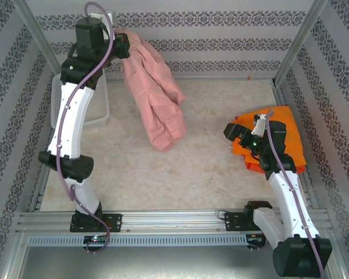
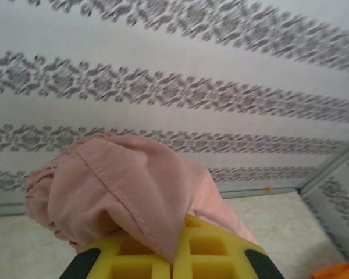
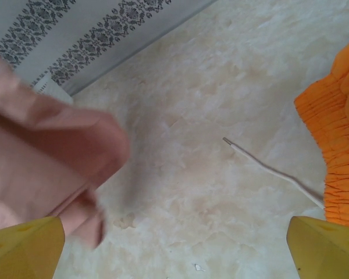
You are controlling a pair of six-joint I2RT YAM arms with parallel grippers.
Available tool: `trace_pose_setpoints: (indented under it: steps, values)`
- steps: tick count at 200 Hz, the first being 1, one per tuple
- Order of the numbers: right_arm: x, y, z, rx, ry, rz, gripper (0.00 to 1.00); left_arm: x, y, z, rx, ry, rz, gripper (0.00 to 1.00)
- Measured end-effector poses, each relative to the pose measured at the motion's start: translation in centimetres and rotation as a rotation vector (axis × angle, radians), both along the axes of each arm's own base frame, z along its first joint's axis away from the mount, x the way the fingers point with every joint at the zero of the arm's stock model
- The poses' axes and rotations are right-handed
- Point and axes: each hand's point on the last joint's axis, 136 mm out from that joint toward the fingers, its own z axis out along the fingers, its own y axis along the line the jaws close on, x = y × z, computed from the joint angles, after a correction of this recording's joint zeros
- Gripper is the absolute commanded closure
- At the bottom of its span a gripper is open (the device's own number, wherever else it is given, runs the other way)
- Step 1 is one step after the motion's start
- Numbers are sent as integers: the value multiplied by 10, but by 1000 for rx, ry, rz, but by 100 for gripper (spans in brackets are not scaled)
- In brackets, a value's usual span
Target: Fold and stack the shorts
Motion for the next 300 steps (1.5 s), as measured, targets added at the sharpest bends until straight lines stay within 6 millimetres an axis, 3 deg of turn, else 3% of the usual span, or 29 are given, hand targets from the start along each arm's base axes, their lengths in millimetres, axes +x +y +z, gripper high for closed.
trace_pose_setpoints:
  steps: [27,47,72,86,94,105,122,145,154,162,179,214,234,254,280,300]
  values:
    - [3,1,1,15,-2,3,2,12,1,-22,47,60,42,100]
    - [4,2,4,23,-14,3,2,10,-13,-26,110,55,38,100]
    - [5,2,6,22,-22,2,2,-3,-60,-25,217,17,-35,100]
    - [5,2,6,21,-29,2,2,-15,-96,-40,282,11,-112,98]
    - [4,2,5,21,-31,1,2,-24,-117,-56,318,19,-165,90]
    - [2,2,2,21,-25,0,2,-38,-142,-87,351,35,-238,71]
    - [1,1,-5,18,-12,-6,2,-70,-179,-156,369,78,-386,40]
    - [-3,-1,-11,12,-4,-16,2,-119,-202,-254,378,161,-525,9]
    - [-4,-1,-11,11,-5,-18,2,-134,-204,-279,379,195,-557,1]
    - [-5,-1,-10,11,-11,-18,2,-146,-206,-293,380,219,-580,0]
    - [-5,0,-10,16,-11,-13,2,-152,-206,-285,359,208,-574,0]
    - [-2,11,-26,29,50,29,2,-139,-188,-187,260,47,-452,0]
    - [1,24,-43,0,110,61,2,-134,-162,-164,197,31,-370,0]
    - [11,37,-51,-71,154,94,2,-127,-126,-182,153,97,-265,0]
    - [40,50,-45,-203,168,117,2,-135,-76,-246,114,256,-146,0]
    - [67,55,-44,-272,180,120,3,-152,-56,-280,90,337,-104,0]
